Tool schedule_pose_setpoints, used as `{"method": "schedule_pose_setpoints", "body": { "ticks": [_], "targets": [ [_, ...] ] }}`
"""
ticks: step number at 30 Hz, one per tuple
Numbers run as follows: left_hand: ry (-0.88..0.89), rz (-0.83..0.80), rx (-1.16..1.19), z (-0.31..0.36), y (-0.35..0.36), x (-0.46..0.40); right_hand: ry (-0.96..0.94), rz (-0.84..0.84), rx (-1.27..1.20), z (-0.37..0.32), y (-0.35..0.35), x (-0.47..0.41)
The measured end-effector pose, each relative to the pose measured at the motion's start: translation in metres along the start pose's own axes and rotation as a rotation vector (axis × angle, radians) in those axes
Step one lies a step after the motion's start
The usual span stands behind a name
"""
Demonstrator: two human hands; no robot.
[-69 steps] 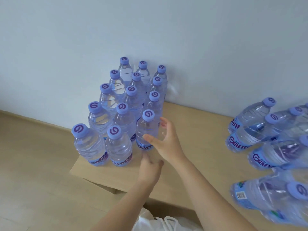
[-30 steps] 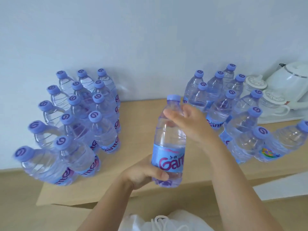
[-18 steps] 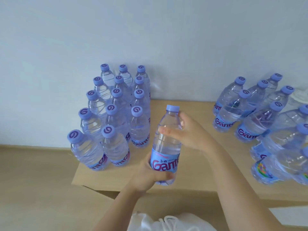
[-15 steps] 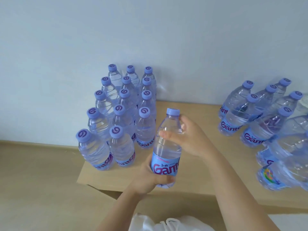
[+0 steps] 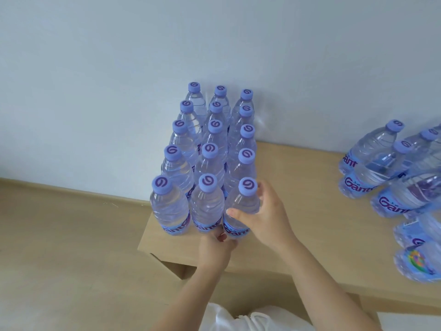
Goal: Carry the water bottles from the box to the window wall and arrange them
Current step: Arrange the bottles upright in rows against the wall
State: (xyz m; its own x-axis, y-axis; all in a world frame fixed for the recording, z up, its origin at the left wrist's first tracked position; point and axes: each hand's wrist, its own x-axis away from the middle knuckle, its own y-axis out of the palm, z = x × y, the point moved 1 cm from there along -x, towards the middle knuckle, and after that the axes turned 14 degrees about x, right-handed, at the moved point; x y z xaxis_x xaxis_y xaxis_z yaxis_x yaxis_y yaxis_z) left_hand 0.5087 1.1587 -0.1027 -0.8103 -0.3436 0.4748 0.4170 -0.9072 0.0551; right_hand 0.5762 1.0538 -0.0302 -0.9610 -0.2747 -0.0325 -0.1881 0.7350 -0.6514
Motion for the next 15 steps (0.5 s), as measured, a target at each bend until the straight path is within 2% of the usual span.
{"method": "schedule_pose_setpoints", "body": {
  "ticks": [7,15],
  "targets": [
    [-0.052,-0.064,0.165,0.000,0.004,0.001,0.012,0.045,-0.005,0.005,0.008,0.003],
    [-0.065,-0.094,0.180,-0.003,-0.001,0.004,0.041,0.094,-0.015,0.007,0.018,0.010]
  ]
}}
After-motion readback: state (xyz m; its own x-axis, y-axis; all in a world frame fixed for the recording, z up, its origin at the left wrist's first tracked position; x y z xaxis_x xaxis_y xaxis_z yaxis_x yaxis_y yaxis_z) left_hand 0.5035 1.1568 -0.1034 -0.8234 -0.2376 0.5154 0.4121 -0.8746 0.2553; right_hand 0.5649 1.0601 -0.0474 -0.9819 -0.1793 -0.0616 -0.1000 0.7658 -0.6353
